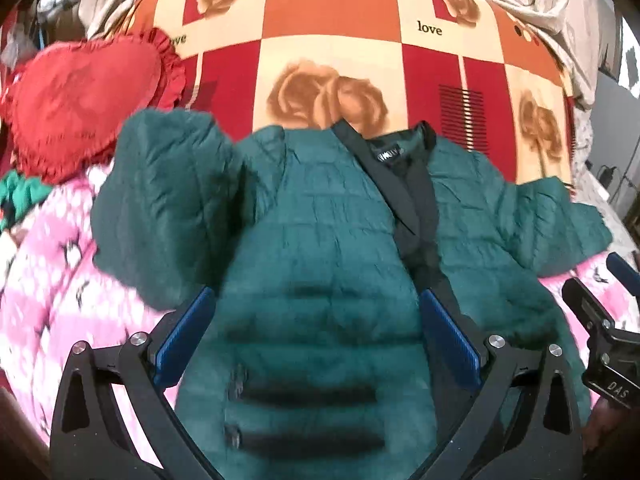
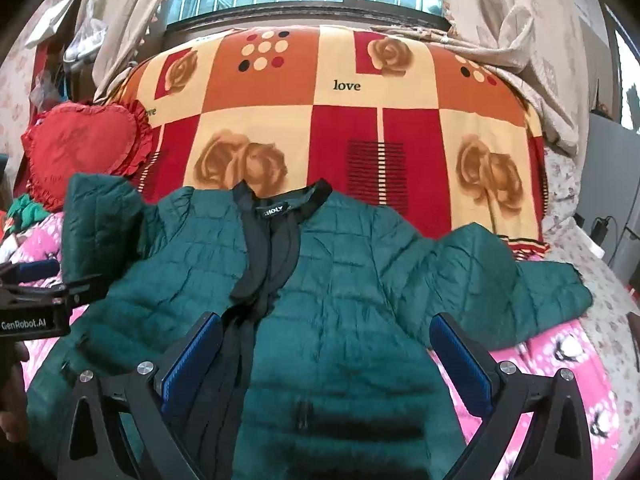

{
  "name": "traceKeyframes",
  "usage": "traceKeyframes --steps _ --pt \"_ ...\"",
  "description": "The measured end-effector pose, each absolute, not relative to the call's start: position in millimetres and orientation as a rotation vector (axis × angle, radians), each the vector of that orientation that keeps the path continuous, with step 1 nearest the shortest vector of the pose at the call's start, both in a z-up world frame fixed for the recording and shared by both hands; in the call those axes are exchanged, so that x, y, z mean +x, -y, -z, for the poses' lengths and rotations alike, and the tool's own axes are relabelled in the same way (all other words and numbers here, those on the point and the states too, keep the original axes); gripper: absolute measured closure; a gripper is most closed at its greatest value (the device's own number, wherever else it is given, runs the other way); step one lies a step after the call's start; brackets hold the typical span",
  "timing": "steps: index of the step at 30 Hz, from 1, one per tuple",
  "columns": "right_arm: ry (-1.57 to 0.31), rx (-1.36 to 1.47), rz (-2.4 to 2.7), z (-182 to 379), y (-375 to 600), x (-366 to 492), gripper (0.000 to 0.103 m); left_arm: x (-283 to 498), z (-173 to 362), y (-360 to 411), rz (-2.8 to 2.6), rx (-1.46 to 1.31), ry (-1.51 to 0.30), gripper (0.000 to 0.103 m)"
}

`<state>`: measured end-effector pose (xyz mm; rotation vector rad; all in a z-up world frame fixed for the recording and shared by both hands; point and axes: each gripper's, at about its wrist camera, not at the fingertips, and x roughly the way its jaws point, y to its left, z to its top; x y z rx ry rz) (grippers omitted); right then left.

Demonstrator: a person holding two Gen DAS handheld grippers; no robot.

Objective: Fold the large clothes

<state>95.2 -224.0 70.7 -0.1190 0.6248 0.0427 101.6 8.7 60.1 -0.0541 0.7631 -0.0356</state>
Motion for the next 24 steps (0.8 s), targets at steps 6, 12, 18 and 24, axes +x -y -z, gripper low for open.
traceKeyframes --steps 6,12,18,24 --pt "-0.739 -0.068 -0.025 -17.6 228.6 111.0 0.0 132.4 7.7 -12.6 -0.028 -0.026 -0.886 0.001" --pt "-0.937 -0.052 -0.021 20.1 225.6 137.6 0.0 144.9 33.6 5.9 -0.041 0.036 -0.989 0.0" --pt "-0.979 -0.057 -0.022 32.3 224.4 143.3 0.0 148.0 34.8 5.1 -0.041 0.022 -0.988 0.0" --pt "-0.943 -0.05 -0.027 32.1 224.6 142.7 0.0 135.9 35.2 8.3 -0.002 0.016 -0.932 0.0"
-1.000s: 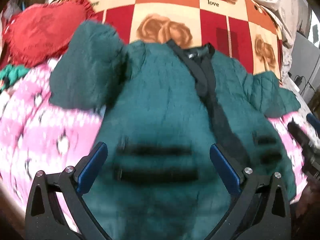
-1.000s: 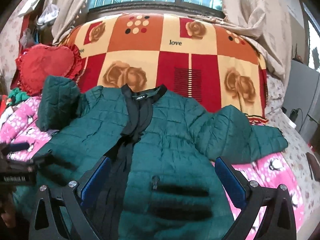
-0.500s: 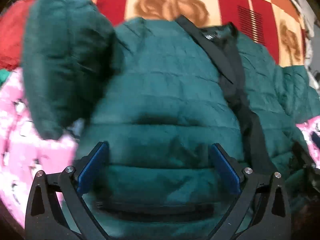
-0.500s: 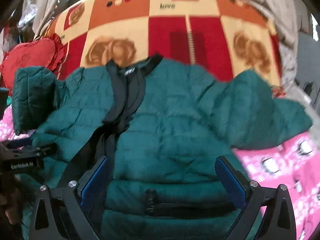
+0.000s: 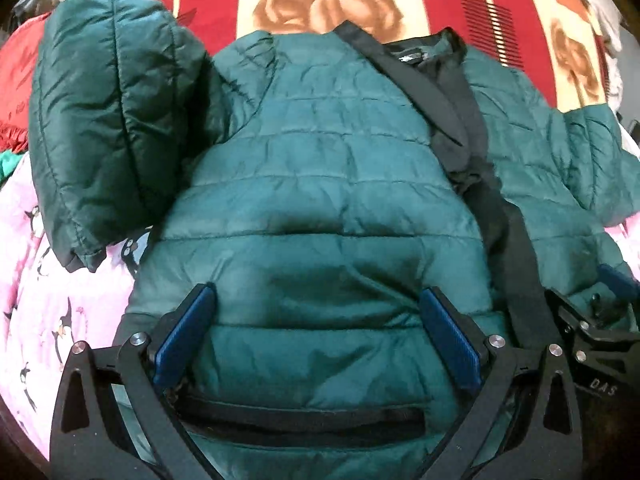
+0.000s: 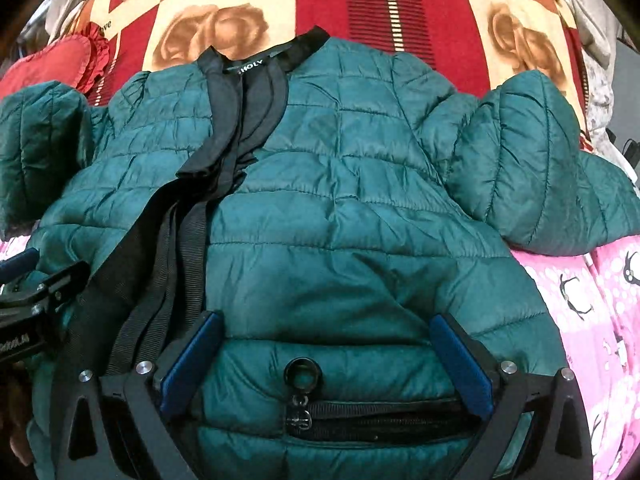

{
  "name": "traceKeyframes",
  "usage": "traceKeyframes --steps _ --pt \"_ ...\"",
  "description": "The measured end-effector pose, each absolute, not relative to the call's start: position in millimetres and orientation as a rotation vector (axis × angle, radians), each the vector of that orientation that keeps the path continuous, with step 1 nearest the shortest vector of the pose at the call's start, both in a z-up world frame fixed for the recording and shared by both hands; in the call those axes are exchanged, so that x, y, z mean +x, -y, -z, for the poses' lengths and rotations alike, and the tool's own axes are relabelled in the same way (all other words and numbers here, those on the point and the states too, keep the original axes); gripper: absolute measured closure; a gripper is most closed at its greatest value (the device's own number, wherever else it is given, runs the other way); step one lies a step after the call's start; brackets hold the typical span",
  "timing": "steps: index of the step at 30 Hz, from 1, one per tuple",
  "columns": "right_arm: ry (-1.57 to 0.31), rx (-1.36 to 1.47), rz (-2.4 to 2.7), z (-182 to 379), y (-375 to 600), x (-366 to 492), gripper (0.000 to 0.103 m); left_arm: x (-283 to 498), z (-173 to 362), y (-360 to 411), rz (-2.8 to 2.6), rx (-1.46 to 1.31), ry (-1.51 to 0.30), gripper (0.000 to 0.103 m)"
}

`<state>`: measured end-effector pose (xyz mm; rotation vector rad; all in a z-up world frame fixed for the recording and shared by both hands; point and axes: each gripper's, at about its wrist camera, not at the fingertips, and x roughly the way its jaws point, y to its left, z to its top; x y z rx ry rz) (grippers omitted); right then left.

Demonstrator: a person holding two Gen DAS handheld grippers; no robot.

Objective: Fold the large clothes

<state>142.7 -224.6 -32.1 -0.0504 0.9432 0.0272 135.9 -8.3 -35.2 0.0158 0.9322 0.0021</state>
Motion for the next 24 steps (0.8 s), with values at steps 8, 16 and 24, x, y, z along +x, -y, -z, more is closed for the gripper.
traceKeyframes --steps 8,16,24 --pt "-0.918 -0.056 -0.023 35.9 222.9 139.5 0.0 130.9 43.7 6.4 -0.003 0.021 -0.9 0.0" --pt "-0.926 -0.078 -0.01 37.0 221.2 140.6 0.0 131.3 43.6 6.0 -0.002 0.02 -0.901 0.0" --pt "-0.928 -0.088 -0.006 37.2 219.8 141.5 0.0 131.1 43.5 5.8 -0.002 0.02 -0.901 0.0"
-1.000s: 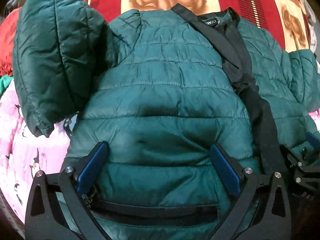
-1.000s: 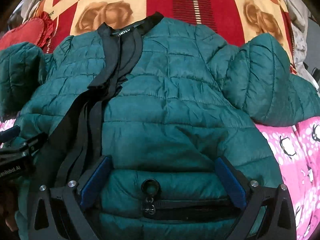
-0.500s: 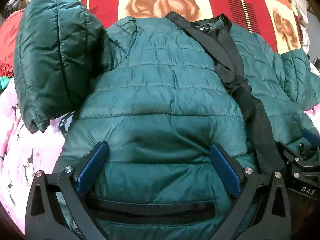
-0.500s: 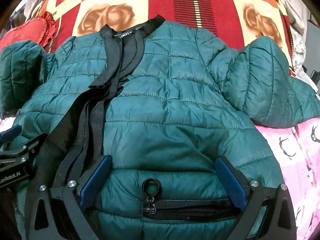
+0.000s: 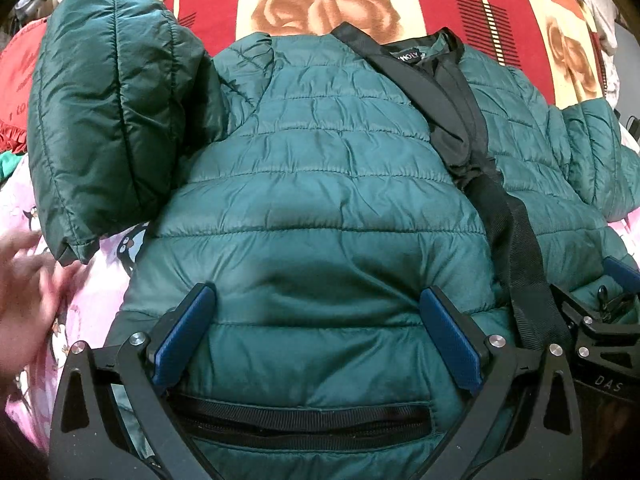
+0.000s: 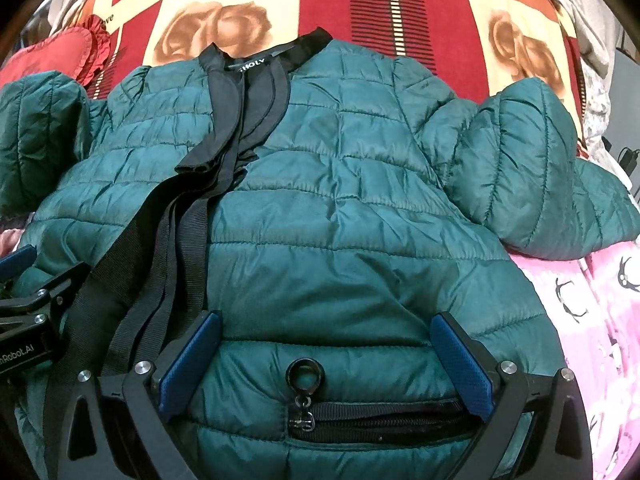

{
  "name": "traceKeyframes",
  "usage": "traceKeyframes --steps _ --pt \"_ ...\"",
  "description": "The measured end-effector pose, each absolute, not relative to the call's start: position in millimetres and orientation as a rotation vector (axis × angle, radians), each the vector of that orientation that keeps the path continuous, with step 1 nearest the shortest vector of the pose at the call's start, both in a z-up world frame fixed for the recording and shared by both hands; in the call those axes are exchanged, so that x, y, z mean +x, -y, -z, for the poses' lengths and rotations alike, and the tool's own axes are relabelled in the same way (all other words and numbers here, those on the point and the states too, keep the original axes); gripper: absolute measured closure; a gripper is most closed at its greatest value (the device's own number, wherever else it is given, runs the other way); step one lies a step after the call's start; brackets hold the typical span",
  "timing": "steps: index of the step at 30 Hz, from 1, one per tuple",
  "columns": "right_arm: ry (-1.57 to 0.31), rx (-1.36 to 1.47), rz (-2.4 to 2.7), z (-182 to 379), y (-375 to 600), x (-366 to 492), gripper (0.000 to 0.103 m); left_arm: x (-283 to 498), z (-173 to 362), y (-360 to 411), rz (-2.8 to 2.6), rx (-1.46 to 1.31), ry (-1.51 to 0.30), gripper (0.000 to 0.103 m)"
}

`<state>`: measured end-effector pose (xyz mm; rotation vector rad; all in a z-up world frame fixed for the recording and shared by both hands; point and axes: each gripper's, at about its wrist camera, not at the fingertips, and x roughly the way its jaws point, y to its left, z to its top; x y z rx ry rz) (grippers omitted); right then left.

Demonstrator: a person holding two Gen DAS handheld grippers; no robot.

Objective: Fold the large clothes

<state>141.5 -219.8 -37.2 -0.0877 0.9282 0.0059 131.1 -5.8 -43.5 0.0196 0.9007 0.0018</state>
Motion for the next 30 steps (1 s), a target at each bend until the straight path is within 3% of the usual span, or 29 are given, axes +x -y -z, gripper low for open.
traceKeyframes --steps 30 --pt "-0.922 -0.082 -0.018 37.2 215.6 142.7 0.0 131.5 45.6 6.1 -0.003 0.018 -0.903 0.0"
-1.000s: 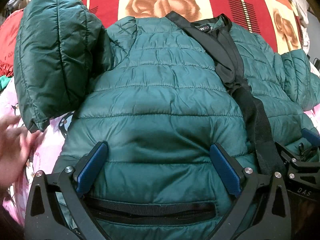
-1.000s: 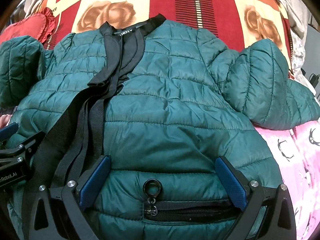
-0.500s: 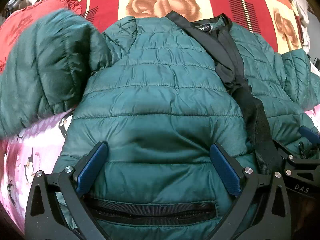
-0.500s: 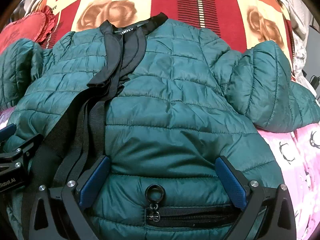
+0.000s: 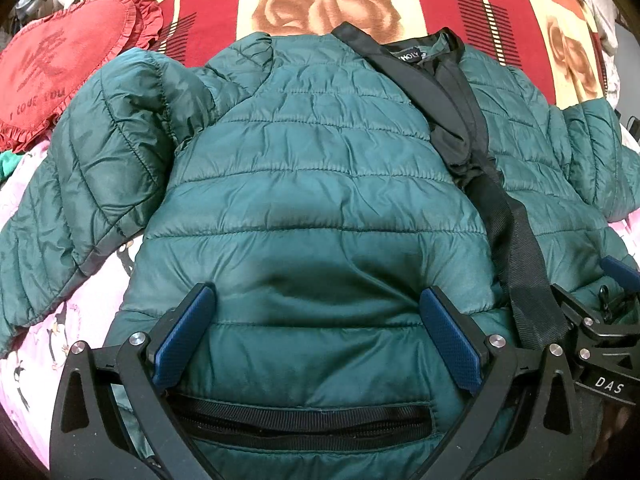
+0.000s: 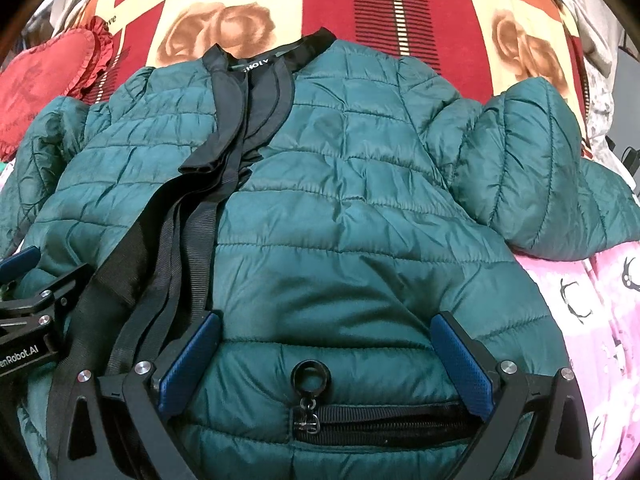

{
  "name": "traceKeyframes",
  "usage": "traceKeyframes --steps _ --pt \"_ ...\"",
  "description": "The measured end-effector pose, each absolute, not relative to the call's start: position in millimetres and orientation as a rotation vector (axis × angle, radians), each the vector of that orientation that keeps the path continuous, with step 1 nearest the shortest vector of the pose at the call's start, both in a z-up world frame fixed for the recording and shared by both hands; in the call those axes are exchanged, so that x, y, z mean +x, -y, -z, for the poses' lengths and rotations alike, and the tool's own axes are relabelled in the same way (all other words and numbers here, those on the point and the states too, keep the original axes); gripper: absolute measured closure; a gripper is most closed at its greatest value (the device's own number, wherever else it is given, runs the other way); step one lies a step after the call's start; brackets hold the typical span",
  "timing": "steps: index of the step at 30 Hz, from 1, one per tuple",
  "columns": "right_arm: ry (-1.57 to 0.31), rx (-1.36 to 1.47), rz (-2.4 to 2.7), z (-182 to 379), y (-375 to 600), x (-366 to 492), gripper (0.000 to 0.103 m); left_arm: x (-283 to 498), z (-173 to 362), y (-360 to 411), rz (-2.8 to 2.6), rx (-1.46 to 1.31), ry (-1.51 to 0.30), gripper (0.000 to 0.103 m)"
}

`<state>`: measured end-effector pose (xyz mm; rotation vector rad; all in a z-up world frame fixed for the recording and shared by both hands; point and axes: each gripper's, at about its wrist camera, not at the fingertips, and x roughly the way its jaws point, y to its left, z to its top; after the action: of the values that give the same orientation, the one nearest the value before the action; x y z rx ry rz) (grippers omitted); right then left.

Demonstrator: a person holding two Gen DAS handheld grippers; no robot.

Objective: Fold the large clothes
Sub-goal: 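Grasp the jacket sleeve cuff with the left gripper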

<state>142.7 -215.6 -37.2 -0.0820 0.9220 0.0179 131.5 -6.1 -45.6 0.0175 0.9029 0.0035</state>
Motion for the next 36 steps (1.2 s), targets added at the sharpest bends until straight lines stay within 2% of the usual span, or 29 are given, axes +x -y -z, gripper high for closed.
traceKeyframes --steps 14,17,20,24,27,31,36 --pt "-0.952 -0.066 -0.057 39.9 219.9 143.4 0.0 132.3 43.5 -1.1 0.03 -0.028 -0.937 0.0" --pt "-0.957 -0.04 -0.086 30.5 229.8 136.8 0.0 117.2 19.2 -15.4 0.002 -0.018 -0.862 0.001" --pt "-0.907 -0.05 -0.065 7.7 245.2 118.3 0.0 96.0 -30.3 -44.6 -0.057 -0.009 -0.729 0.001" --pt "-0.843 0.007 -0.041 -15.8 274.1 92.7 0.0 81.5 -69.1 -97.4 -0.002 -0.059 -0.719 0.001" --pt "-0.822 0.063 0.0 -19.3 295.3 76.4 0.0 60.4 -79.9 -133.9 -0.078 0.025 -0.687 0.001" --pt "-0.835 0.149 0.018 -17.7 313.5 74.7 0.0 24.6 -70.7 -180.1 -0.104 0.008 -0.658 0.001" --pt "-0.813 0.162 0.009 -19.8 310.8 71.0 0.0 -21.8 -19.5 -229.5 -0.075 -0.144 -0.712 0.001"
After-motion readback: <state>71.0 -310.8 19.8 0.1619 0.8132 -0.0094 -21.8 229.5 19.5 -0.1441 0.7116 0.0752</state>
